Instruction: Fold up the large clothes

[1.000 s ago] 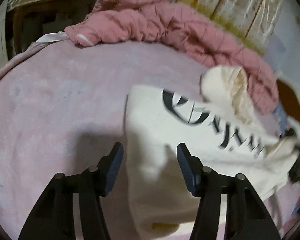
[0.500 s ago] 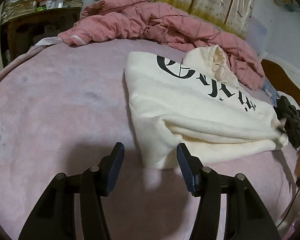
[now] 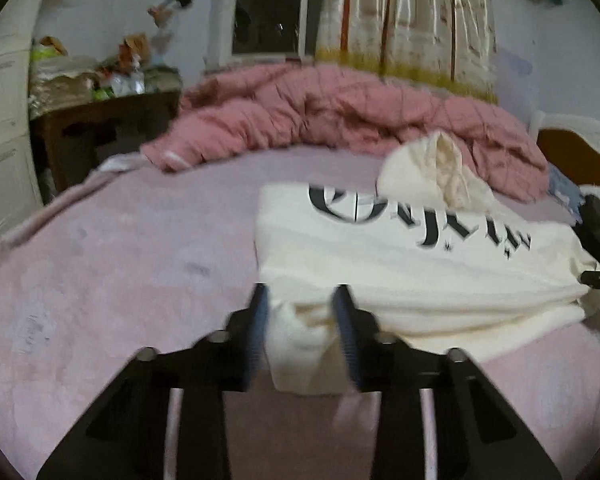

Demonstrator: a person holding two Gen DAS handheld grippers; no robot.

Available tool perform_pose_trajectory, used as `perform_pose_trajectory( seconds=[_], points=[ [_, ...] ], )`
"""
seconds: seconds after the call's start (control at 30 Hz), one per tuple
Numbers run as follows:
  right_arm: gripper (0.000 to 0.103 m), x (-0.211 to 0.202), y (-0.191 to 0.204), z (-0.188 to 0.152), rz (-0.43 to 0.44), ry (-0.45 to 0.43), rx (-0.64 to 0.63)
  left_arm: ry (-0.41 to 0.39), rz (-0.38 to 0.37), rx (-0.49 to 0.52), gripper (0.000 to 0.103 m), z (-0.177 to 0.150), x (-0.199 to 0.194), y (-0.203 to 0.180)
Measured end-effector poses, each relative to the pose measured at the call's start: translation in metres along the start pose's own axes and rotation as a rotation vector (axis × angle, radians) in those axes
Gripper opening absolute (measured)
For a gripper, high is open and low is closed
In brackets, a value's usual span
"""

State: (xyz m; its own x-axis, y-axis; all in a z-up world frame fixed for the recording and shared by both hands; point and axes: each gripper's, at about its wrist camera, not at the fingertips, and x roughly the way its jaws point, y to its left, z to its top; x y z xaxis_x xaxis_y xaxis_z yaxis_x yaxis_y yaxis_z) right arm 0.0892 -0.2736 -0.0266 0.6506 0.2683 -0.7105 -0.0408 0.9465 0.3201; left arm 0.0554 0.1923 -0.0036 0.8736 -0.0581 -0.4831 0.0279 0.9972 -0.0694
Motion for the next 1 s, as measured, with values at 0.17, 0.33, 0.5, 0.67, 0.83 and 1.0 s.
perform_pose_trajectory(
  seconds=[0.17, 0.33, 0.5, 0.67, 0.83, 1.0],
  points=[
    [0.049, -0.011, -0.003, 0.017, 0.028, -0.013, 0.013, -0.022, 0.006, -0.007, 0.000, -0.002, -0.004, 0.001],
    [0.056, -0.020, -0.018, 0.031, 0.095, -0.037, 0.097, 0.052, -0.031, -0.031, 0.000, -0.020, -0.006, 0.005],
    [0.059, -0.032, -0.044, 0.031, 0.030, -0.088, 0.160, 0.010, -0.076, -0.097, 0.007, -0.015, -0.012, 0.014],
    [0.059, -0.027, -0.063, 0.027, 0.043, -0.059, 0.217, 0.036, -0.048, -0.116, 0.042, 0.003, 0.003, 0.018],
    [0.059, -0.019, -0.066, 0.021, 0.045, -0.046, 0.211, 0.140, -0.164, -0.232, 0.028, 0.011, 0.031, 0.030],
    [0.059, -0.014, -0.065, 0.014, 0.035, -0.033, 0.203, 0.188, -0.135, -0.211, 0.014, -0.009, 0.022, 0.024]
  ],
)
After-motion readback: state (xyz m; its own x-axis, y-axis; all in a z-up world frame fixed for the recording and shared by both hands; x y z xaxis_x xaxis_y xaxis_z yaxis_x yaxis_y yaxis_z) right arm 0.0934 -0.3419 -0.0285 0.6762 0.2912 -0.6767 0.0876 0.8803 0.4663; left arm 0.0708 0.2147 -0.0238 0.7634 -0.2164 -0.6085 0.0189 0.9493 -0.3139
